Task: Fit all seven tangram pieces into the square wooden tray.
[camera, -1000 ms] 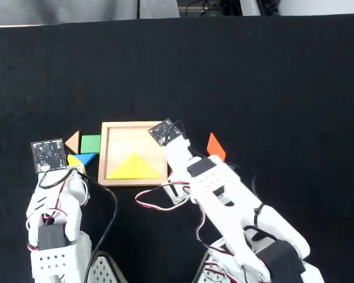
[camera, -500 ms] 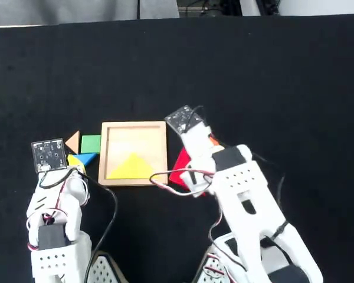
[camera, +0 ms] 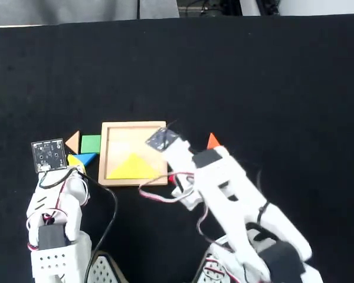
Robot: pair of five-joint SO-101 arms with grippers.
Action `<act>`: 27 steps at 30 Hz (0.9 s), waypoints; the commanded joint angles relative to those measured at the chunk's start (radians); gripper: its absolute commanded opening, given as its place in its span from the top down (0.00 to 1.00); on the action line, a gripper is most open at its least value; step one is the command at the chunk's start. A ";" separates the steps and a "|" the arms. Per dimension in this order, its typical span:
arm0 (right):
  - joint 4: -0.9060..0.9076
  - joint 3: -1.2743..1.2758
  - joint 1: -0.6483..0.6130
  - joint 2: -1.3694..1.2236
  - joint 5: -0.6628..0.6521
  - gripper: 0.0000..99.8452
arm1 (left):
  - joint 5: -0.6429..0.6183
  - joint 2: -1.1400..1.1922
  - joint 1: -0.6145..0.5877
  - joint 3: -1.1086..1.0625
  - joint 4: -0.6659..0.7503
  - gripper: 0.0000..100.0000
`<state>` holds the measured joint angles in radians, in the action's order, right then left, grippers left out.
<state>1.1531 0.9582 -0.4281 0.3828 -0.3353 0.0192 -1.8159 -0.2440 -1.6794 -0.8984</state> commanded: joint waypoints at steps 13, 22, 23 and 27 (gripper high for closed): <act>0.018 -0.272 0.170 -0.331 -0.078 0.99 | 0.011 -0.009 -0.010 -0.019 0.021 0.97; -0.058 -0.278 0.216 -0.271 -0.078 0.99 | 0.011 -0.009 -0.012 -0.019 0.021 0.97; -0.080 -0.278 0.236 -0.271 -0.078 0.99 | 0.011 -0.009 -0.012 -0.019 0.021 0.97; -0.104 -0.294 0.279 -0.300 -0.078 0.99 | 0.011 -0.009 -0.012 -0.019 0.021 0.97</act>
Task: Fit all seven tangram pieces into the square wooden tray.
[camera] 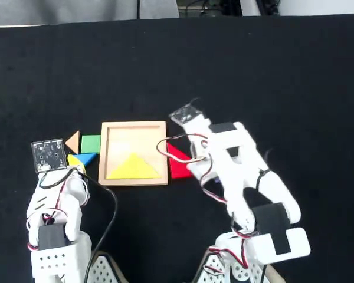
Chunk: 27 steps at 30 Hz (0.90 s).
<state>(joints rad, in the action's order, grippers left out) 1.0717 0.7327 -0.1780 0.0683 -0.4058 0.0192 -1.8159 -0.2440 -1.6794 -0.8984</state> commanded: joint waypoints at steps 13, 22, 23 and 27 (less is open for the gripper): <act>-0.063 -0.314 0.155 -0.150 -0.006 0.99 | 0.021 -0.009 -0.004 -0.019 0.021 0.97; 0.124 -0.344 0.046 -0.050 -0.014 0.99 | 0.057 -0.009 -0.004 -0.019 0.020 0.97; 0.144 -0.343 0.035 -0.016 -0.014 0.99 | 0.057 -0.009 -0.004 -0.019 0.020 0.97; 0.176 -0.329 0.014 0.131 -0.015 0.99 | 0.057 -0.009 -0.005 -0.019 0.020 0.97</act>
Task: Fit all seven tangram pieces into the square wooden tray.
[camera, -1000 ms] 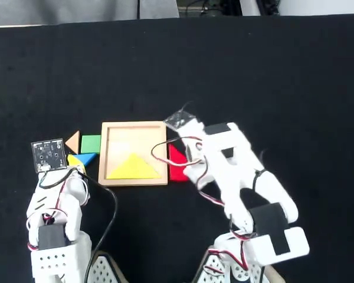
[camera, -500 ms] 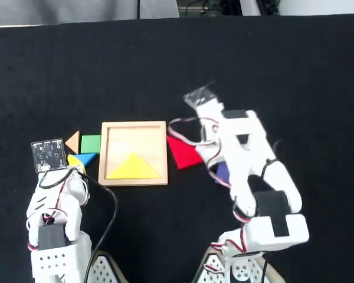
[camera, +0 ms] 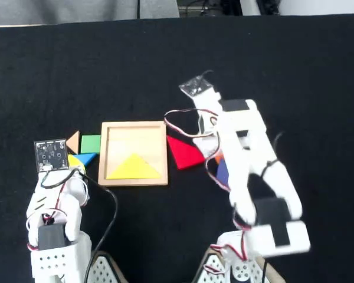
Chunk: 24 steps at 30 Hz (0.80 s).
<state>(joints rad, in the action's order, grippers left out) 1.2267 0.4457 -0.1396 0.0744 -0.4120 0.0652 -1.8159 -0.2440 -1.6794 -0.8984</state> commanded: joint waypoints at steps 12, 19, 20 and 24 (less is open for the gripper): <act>0.006 0.114 -0.164 0.196 -0.425 0.66 | 0.012 -0.009 -0.005 -0.019 0.020 0.97; -0.081 0.223 -0.272 0.196 -0.506 0.62 | 0.012 -0.009 -0.004 -0.019 0.020 0.97; -0.091 0.234 -0.282 0.194 -0.506 0.62 | 0.012 -0.009 -0.004 -0.019 0.020 0.97; -0.132 0.275 -0.333 0.194 -0.483 0.62 | 0.012 -0.009 -0.004 -0.019 0.020 0.97</act>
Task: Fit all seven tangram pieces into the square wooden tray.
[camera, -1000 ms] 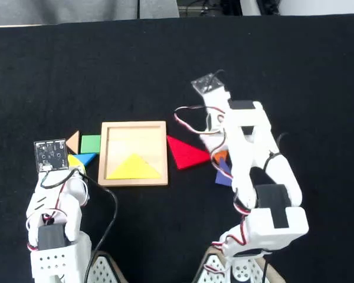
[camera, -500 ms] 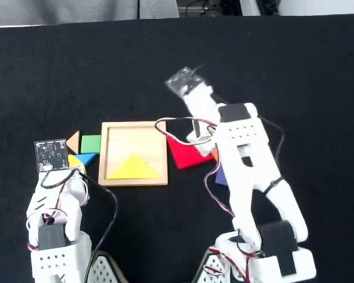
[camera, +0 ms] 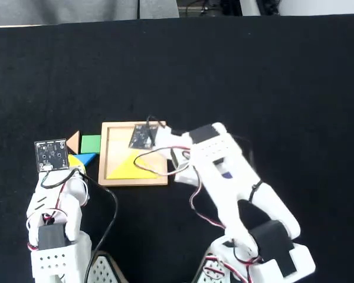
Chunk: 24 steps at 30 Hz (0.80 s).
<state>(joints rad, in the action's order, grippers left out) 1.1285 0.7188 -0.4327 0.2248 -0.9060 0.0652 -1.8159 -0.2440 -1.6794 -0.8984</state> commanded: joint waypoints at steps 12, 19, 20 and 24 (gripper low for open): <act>-0.146 -0.074 -0.021 -0.162 0.115 0.62 | 0.012 -0.009 -0.004 -0.019 0.020 0.97; -0.058 -0.255 0.071 -0.321 0.115 0.62 | 0.012 -0.009 -0.004 -0.019 0.020 0.97; -0.057 -0.268 0.080 -0.329 0.115 0.62 | 0.012 -0.009 -0.004 -0.019 0.020 0.97; -0.058 -0.288 0.080 -0.348 0.115 0.62 | 0.012 -0.009 -0.004 -0.019 0.020 0.97</act>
<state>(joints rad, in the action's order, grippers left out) 1.0625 0.4902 -0.3636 -0.1250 -0.7894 0.0652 -1.8159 -0.2440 -1.6794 -0.8984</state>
